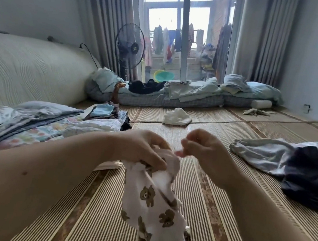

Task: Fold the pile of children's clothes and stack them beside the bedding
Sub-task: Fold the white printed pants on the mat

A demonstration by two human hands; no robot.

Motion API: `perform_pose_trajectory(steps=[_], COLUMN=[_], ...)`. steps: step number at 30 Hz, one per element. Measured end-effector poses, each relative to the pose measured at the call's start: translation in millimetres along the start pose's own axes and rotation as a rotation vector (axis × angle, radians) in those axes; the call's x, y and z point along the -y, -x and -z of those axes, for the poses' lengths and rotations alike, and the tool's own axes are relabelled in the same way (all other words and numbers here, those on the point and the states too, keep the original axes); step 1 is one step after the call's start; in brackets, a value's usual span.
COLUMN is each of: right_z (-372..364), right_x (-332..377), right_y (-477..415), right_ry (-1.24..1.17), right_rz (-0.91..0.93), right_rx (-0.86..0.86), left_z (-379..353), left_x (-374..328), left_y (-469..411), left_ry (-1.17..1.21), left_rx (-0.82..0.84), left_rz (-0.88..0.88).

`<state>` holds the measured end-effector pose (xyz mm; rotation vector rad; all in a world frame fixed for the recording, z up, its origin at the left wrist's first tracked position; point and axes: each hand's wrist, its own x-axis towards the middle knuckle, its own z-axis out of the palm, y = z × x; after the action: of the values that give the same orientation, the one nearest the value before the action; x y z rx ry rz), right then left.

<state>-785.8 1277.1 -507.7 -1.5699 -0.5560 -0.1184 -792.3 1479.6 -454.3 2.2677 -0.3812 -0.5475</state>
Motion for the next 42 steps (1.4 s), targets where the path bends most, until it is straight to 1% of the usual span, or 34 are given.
perform_pose_trajectory(steps=[2,3,4,6,7,8,9,10,11,13,15,17,20,23,26,28,32,34,36,37,39,42], right_z=[8,9,4,-15,-27,-37,-45,-50,-49,-37,-22,-6,17,34,40,39,39,39,36,32,15,-15], right_x=[9,12,19,23,23,22,24,30,38,54,80,104,129,145,155,156,148,143,136,133,128,118], right_y=[0,2,4,6,5,3,0,-4,-9,-20,-28,-31,-30,-24,-18,-17,-21,-22,-23,-23,-23,-20], right_ry=[0.036,0.08,0.139,0.3,0.436,0.59,0.723,0.782,0.791,0.739,0.579,0.454,0.476,0.505,0.542,0.512,0.435,0.507,0.615,0.652,0.695,0.628], right_rz=[0.028,0.051,0.051,0.022,0.057,0.141,0.246,0.317,0.316,0.17,0.06,0.001,-0.169,-0.292,-0.334,-0.336,-0.34,-0.364,-0.351,-0.338,-0.362,-0.434], right_rx=[-0.09,-0.082,-0.02,0.166,0.197,0.156,0.064,-0.019,-0.061,-0.092,-0.116,-0.171,-0.155,-0.1,-0.119,-0.157,-0.231,-0.244,-0.265,-0.232,-0.112,-0.006], left_z=[9,12,13,11,9,6,5,3,4,3,7,17,42,62,75,79,80,77,70,65,55,41], left_x=[2,2,1,-4,-7,-11,-14,-17,-20,-24,-22,-18,-5,8,16,19,16,10,1,-5,-16,-32], left_y=[6,9,11,14,13,12,13,15,18,27,36,43,50,58,60,61,63,63,60,57,50,39], left_ry=[-0.006,0.023,0.078,0.248,0.34,0.404,0.424,0.407,0.367,0.203,0.058,0.032,0.073,0.111,0.202,0.256,0.355,0.366,0.365,0.348,0.304,0.287], left_rx=[-0.067,-0.103,-0.141,-0.191,-0.197,-0.201,-0.212,-0.221,-0.22,-0.208,-0.257,-0.326,-0.435,-0.51,-0.584,-0.635,-0.659,-0.653,-0.614,-0.597,-0.571,-0.53], left_rz=[0.027,0.017,-0.006,-0.059,-0.08,-0.105,-0.143,-0.185,-0.23,-0.3,-0.323,-0.278,-0.177,-0.177,-0.21,-0.213,-0.228,-0.22,-0.208,-0.196,-0.164,-0.133])
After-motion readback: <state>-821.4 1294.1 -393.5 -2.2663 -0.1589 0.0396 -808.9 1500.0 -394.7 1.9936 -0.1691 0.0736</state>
